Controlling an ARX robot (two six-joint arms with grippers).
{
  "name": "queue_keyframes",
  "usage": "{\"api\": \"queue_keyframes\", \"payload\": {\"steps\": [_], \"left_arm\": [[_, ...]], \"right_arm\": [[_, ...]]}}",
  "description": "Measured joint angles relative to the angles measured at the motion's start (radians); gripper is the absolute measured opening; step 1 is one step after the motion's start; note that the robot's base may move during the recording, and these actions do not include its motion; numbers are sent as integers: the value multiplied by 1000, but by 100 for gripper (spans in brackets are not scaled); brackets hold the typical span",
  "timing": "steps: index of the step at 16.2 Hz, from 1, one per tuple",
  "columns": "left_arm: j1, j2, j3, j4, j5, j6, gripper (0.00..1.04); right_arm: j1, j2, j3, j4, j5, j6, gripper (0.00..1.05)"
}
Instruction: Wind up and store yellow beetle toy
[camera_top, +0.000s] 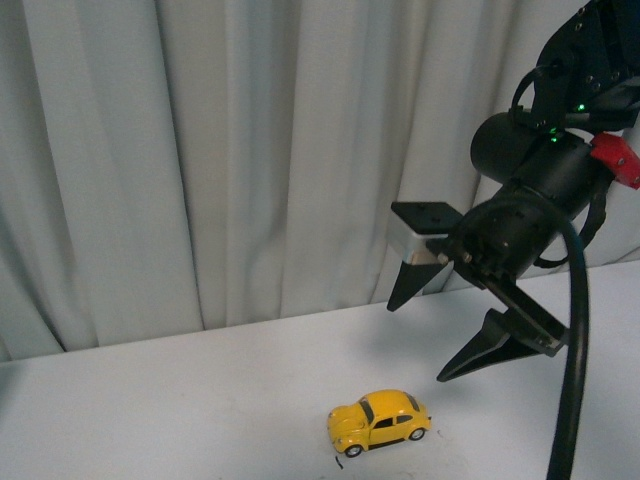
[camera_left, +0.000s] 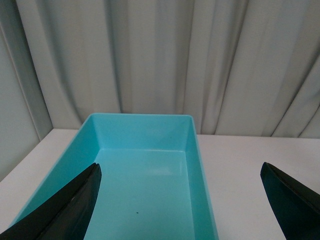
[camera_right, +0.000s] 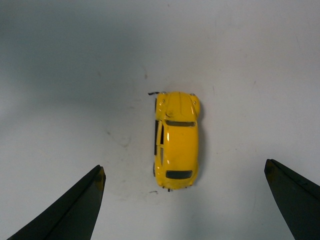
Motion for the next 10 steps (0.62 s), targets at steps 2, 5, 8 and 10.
{"api": "queue_keyframes", "payload": {"steps": [2, 5, 8, 10], "left_arm": [[0, 0, 0, 0, 1, 0, 98], [0, 0, 0, 0, 0, 0, 98], [0, 0, 0, 0, 1, 0, 98], [0, 0, 0, 0, 1, 0, 98]], "right_arm": [[17, 5, -64, 127, 85, -3, 98], [109, 44, -234, 365, 141, -6, 98], [131, 109, -195, 409, 154, -7, 98], [132, 121, -169, 435, 166, -7, 98]]}}
